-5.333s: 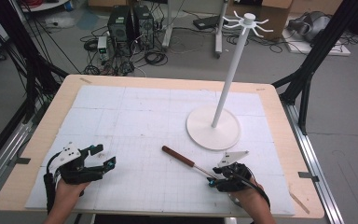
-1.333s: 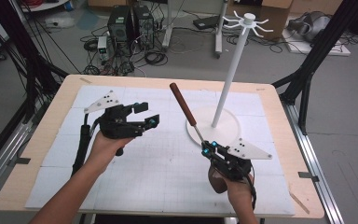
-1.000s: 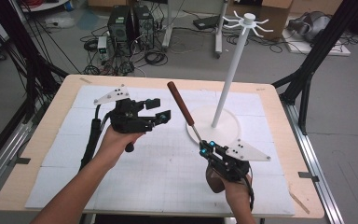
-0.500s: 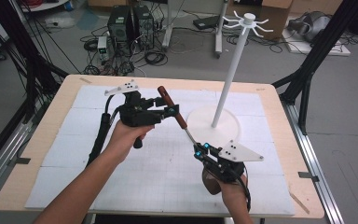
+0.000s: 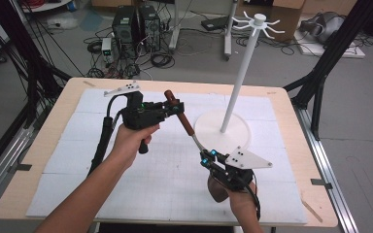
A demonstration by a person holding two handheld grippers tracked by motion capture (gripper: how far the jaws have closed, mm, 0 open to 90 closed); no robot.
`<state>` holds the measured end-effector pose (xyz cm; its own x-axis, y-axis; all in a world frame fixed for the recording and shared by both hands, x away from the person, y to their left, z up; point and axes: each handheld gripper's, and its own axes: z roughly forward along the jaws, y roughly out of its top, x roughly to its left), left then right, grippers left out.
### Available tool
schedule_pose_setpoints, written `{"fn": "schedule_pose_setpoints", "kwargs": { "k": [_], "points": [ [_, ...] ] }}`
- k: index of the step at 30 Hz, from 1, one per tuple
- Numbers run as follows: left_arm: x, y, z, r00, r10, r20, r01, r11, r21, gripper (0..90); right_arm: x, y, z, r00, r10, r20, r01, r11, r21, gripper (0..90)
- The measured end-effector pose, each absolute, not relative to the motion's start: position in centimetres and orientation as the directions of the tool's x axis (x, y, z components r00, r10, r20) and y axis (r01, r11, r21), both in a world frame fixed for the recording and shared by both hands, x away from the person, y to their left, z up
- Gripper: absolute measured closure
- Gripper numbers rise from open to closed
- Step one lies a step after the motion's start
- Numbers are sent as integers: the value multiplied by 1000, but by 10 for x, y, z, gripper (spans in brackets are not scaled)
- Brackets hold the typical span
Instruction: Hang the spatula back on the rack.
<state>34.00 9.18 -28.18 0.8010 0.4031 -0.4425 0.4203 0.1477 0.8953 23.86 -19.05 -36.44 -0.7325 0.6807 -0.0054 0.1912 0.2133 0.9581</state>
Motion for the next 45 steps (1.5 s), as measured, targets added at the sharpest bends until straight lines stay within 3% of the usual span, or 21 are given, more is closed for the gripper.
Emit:
{"fn": "schedule_pose_setpoints", "kwargs": {
  "k": [5, 23, 27, 30, 31, 39, 41, 45],
  "points": [
    [338, 91, -280, 803, 351, -482, 443, 189, 876, 696, 239, -189, -364, -736, 677, -7, 189, 216, 958, 849],
    [320, 91, -254, 889, 267, -372, 330, 189, 925, 730, 239, -181, -351, -779, 627, 20, 173, 184, 968, 826],
    [315, 92, -247, 904, 269, -332, 294, 173, 940, 730, 243, -185, -346, -797, 599, 74, 189, 130, 973, 631],
    [313, 93, -243, 917, 258, -304, 274, 146, 950, 730, 244, -188, -341, -813, 576, 88, 183, 108, 977, 566],
    [311, 93, -240, 929, 240, -281, 257, 127, 958, 730, 247, -190, -337, -840, 533, 104, 182, 96, 979, 483],
    [307, 96, -234, 957, 196, -214, 203, 74, 976, 729, 261, -192, -323, -915, 396, 82, 146, 133, 980, 353],
    [306, 97, -233, 965, 169, -201, 193, 66, 979, 729, 265, -191, -315, -928, 362, 86, 140, 125, 982, 272],
    [304, 95, -233, 974, 134, -184, 179, 50, 983, 729, 270, -183, -303, -951, 299, 78, 127, 147, 981, 235]
  ]
}}
